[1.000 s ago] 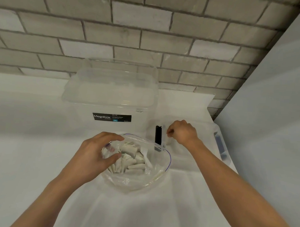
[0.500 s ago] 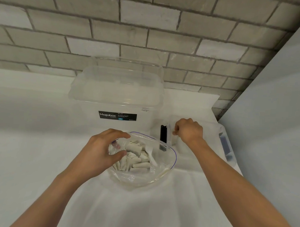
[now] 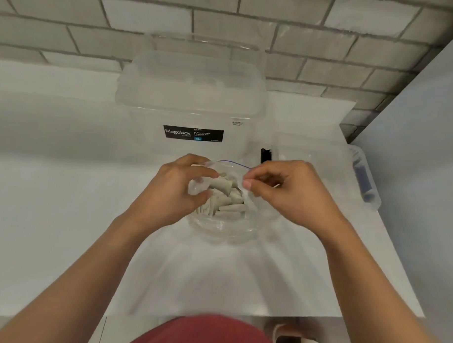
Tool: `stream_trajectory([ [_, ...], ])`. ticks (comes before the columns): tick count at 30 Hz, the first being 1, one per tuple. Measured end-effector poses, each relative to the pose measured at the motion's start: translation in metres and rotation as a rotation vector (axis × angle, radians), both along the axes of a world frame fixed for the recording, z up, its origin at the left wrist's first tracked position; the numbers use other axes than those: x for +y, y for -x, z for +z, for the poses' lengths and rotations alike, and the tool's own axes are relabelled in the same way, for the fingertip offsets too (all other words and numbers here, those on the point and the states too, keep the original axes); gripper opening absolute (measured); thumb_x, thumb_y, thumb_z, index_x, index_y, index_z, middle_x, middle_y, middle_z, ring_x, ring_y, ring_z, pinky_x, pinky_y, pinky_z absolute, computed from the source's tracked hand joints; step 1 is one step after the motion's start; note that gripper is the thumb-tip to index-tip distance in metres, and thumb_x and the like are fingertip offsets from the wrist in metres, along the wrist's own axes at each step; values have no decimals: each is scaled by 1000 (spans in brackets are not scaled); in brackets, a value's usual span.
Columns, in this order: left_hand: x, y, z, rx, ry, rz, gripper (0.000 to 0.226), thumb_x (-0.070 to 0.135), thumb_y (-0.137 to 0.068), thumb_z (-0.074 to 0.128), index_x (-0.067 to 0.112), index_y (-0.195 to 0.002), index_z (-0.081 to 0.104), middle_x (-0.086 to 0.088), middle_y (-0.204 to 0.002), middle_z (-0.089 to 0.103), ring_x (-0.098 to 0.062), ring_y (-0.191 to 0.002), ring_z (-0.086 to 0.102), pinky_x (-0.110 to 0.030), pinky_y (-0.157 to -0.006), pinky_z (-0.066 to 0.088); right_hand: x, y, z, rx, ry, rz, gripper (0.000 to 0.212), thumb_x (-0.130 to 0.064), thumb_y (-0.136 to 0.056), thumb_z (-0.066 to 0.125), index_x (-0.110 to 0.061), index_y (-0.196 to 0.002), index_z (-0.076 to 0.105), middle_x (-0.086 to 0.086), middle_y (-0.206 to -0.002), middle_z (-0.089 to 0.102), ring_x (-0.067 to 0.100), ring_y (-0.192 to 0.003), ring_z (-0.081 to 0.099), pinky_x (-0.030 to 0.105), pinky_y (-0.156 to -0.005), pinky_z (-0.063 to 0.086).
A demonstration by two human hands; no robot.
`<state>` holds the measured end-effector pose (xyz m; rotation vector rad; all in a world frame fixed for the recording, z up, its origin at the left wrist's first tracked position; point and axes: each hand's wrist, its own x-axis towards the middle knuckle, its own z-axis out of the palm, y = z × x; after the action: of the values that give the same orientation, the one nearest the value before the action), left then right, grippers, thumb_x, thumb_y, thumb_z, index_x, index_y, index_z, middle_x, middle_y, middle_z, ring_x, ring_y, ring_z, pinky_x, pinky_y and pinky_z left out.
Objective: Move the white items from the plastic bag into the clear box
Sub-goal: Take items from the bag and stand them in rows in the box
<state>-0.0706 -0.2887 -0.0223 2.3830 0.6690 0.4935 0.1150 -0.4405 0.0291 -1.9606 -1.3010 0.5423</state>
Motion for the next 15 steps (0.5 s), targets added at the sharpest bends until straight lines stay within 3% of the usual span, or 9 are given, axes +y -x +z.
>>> stream_trajectory([
  [2,-3,2,-2,120,12,-63,65,29,-74,83,34,-134,58,14,-145,44,-5,-115,53,-8,-91,33,3,13,-25,-191,226,128,9,-25,-89,74,-32,-88,79,-21,-76,71,1,-79,66,12,-71,49],
  [3,-6,3,-3,188,8,-104,78,29,-74,83,33,-143,48,14,-151,35,-8,-125,43,-13,-97,31,5,16,-40,-304,304,157,11,-24,-90,71,-32,-90,79,-18,-79,71,6,-82,65,20,-75,52],
  [5,-12,6,-5,294,-9,-172,95,28,-75,82,29,-153,28,17,-157,18,-11,-132,28,-17,-101,30,10,17,-63,-454,403,141,15,-21,-92,65,-29,-95,76,-7,-87,71,22,-87,65,34,-78,54],
  [7,-18,8,-6,341,-22,-221,103,29,-75,81,28,-156,17,21,-157,9,-11,-130,22,-22,-100,37,15,18,-73,-553,469,98,17,-19,-94,61,-29,-99,74,1,-92,67,31,-90,62,34,-73,50],
  [11,-19,9,-12,368,-21,-259,117,36,-70,85,23,-158,9,18,-158,4,-10,-132,16,-22,-101,36,27,24,-85,-770,531,49,20,-10,-91,60,-24,-101,71,3,-86,59,32,-79,58,33,-62,41],
  [15,-19,8,-15,310,-2,-256,113,37,-69,86,23,-157,16,14,-158,10,-8,-130,17,-20,-103,29,33,27,-94,-861,613,75,19,-14,-94,62,-17,-112,66,4,-108,66,33,-100,66,33,-65,38],
])
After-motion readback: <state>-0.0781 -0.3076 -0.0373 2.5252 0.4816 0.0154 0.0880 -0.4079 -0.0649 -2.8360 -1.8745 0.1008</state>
